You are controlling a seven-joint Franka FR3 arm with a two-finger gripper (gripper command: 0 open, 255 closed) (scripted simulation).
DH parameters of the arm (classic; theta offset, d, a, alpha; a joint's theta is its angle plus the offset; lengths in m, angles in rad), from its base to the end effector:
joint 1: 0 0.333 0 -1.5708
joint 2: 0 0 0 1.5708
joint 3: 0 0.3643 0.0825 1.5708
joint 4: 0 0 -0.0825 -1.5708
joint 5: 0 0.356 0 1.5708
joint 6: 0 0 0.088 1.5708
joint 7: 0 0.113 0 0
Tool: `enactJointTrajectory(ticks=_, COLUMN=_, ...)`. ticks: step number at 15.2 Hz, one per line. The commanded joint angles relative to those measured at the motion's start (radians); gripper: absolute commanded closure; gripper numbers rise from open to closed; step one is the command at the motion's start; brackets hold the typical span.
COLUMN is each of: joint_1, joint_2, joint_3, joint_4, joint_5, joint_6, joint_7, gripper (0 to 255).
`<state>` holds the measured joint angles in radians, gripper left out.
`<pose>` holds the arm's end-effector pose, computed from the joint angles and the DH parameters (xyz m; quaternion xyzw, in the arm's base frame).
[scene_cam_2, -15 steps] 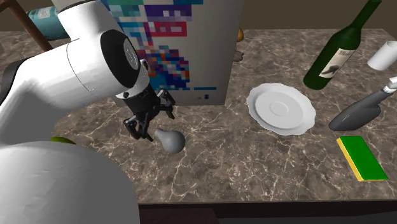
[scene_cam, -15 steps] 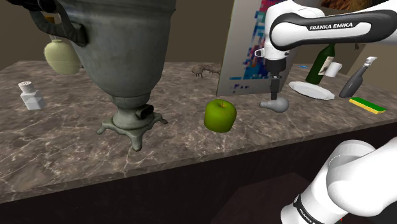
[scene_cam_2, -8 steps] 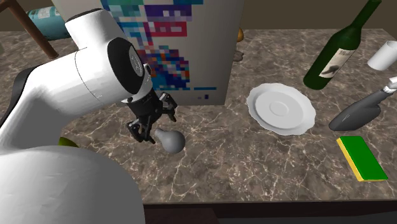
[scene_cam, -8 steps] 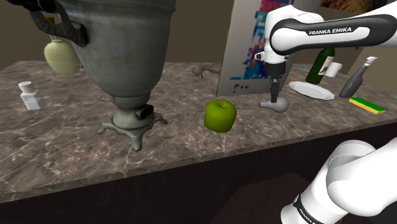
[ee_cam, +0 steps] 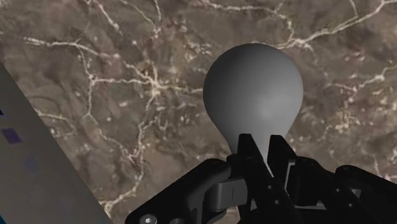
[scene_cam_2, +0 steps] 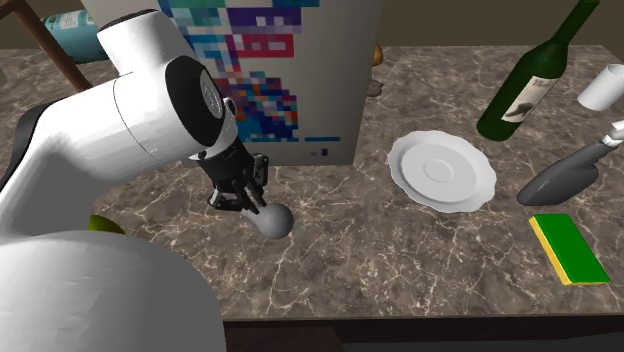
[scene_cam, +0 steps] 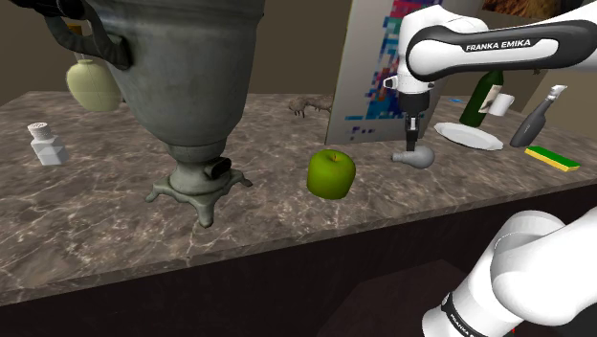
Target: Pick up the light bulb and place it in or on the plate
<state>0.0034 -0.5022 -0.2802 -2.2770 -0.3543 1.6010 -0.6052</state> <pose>0.3081 -0.1489 0.5681 0.9682 0.2056 -0.1287 0.0616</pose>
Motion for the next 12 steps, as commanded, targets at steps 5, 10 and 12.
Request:
enactJointTrajectory(ticks=5, joint_1=-0.002, joint_2=0.004, joint_3=-0.001, joint_4=0.007, joint_5=0.001, joint_6=-0.016, joint_7=-0.003, gripper=255)
enactJointTrajectory(ticks=10, joint_1=0.028, joint_2=-0.079, joint_3=-0.033, joint_4=-0.063, joint_5=0.052, joint_6=0.123, joint_7=-0.068, gripper=0)
enactJointTrajectory(ticks=12, joint_1=0.027, joint_2=-0.08, joint_3=-0.04, joint_4=-0.089, joint_5=0.046, joint_6=0.149, joint_7=-0.066, gripper=0)
